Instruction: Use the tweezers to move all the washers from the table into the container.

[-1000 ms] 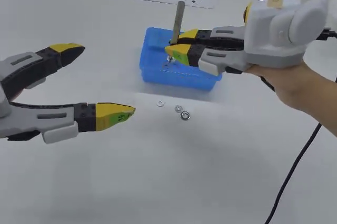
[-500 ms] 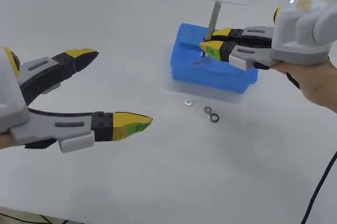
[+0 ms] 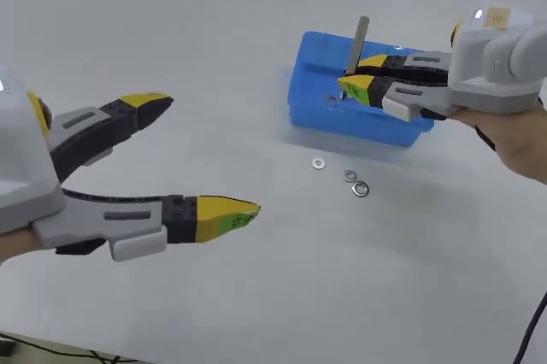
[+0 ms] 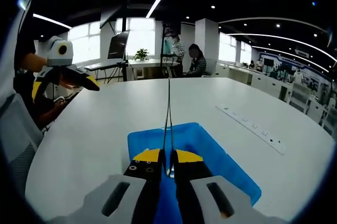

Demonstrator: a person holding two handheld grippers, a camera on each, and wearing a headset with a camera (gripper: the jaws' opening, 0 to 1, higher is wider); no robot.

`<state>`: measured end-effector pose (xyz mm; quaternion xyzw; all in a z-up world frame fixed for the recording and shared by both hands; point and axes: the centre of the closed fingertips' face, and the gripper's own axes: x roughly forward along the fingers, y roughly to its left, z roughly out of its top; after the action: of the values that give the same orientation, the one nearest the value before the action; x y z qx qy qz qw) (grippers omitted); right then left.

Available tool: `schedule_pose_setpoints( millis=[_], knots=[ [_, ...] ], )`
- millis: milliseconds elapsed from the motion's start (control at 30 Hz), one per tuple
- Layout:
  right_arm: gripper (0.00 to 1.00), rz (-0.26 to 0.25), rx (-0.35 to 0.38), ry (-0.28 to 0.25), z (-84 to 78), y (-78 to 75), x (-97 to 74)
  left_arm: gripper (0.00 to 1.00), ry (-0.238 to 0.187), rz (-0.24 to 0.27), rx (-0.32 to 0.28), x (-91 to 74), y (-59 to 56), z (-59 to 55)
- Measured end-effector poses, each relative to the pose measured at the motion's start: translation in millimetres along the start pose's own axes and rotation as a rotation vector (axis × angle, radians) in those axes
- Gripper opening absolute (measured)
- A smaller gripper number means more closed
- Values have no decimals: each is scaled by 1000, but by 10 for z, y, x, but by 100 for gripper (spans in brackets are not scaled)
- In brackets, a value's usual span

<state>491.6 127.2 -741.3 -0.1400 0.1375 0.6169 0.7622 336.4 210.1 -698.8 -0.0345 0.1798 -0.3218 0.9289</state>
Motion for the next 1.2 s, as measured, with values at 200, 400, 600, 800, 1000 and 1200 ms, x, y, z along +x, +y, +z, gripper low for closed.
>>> schedule_pose_setpoints(
  millis=[200,400,600,800,1000,1200],
  knots=[
    [9,-4,4,6,-8,-23,-8,100,1,-8,3,22,-60,26],
    [10,1,15,0,3,-8,-13,100,18,-25,11,42,-120,-1],
    [10,1,18,5,-6,-1,-17,100,21,-30,10,82,-209,28],
    [10,-6,31,1,-3,-7,-18,99,16,-35,6,89,-243,60],
    [8,-10,36,-12,26,-11,-23,99,23,-39,6,91,-258,50],
    [8,-6,34,-15,36,8,-23,99,21,-34,18,164,-188,69]
  ],
)
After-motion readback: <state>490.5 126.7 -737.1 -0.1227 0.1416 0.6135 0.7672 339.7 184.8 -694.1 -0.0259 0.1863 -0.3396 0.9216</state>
